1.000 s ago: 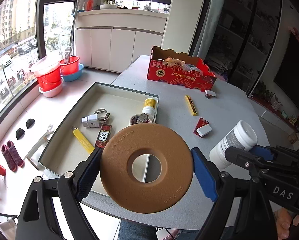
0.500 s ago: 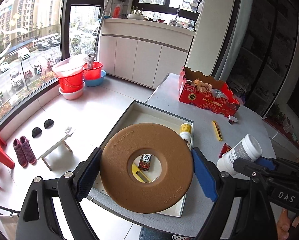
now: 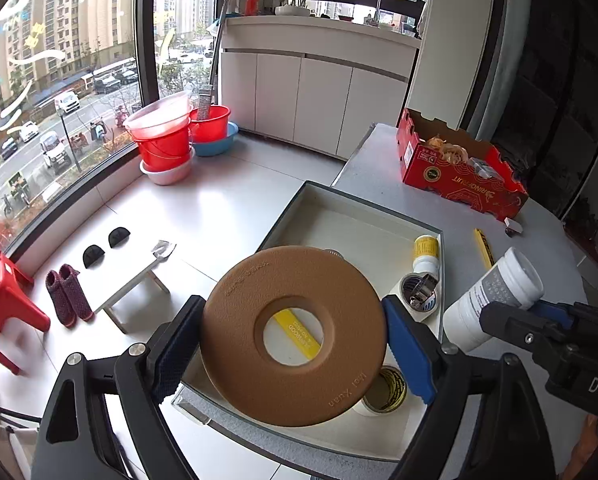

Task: Organize rigid objects
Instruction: 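Carry tape ring and white bottle with both grippers over the grey tray, then open left gripper to drop tape ring in tray while right gripper releases bottle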

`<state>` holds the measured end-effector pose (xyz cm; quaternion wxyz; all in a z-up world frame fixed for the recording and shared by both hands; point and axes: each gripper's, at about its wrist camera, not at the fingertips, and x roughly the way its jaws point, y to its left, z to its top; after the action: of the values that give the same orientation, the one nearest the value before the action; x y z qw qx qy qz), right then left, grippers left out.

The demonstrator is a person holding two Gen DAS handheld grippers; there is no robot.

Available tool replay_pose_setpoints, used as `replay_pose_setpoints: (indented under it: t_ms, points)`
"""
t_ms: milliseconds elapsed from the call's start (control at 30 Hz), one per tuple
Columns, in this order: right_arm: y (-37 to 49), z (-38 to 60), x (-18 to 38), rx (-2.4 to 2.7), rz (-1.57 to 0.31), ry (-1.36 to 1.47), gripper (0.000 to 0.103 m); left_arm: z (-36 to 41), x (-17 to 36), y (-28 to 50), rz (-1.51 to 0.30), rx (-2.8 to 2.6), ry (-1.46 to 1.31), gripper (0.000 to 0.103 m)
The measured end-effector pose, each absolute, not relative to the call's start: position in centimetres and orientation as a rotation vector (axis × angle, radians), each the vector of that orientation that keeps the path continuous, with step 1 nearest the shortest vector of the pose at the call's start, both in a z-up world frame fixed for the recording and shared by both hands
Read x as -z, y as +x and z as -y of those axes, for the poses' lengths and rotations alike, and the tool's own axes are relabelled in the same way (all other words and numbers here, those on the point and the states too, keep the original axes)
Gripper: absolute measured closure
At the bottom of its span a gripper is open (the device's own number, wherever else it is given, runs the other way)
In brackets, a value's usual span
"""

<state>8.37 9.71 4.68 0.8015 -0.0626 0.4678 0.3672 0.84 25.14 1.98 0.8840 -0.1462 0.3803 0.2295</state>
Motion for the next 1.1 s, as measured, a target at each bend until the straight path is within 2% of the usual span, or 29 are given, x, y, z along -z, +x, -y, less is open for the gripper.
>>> replay_pose_setpoints:
  t_ms: [333, 900, 967, 1033, 1067, 1100]
  points:
    - [11.7, -12.3, -1.6, -0.799, -1.092, -0.091, 0.062, -25.8, 1.1, 3.6, -0.862, -0.495, -0.291, 0.014]
    - [13.3, -14.9, 1.0, -0.786, -1.106, -0.134, 0.061, -26.1, 4.9, 5.4, -0.970, -0.510, -0.303, 0.013]
    - [13.1, -14.9, 0.7, -0.782, -1.080, -0.151, 0.056, -26.1, 5.0, 5.5, -0.976, -0.521, -0.300, 0.011]
    - [13.0, -14.7, 0.1, -0.770, -1.046, -0.167, 0.038, -26.2, 5.0, 5.4, -0.973, -0.523, -0.311, 0.010]
    - [13.0, -14.6, -0.1, -0.766, -1.032, -0.170, 0.026, -26.3, 4.9, 5.3, -0.970, -0.521, -0.319, 0.009]
    - [12.9, -14.4, -0.3, -0.761, -1.019, -0.168, 0.025, -26.3, 4.9, 5.3, -0.971, -0.520, -0.329, 0.006]
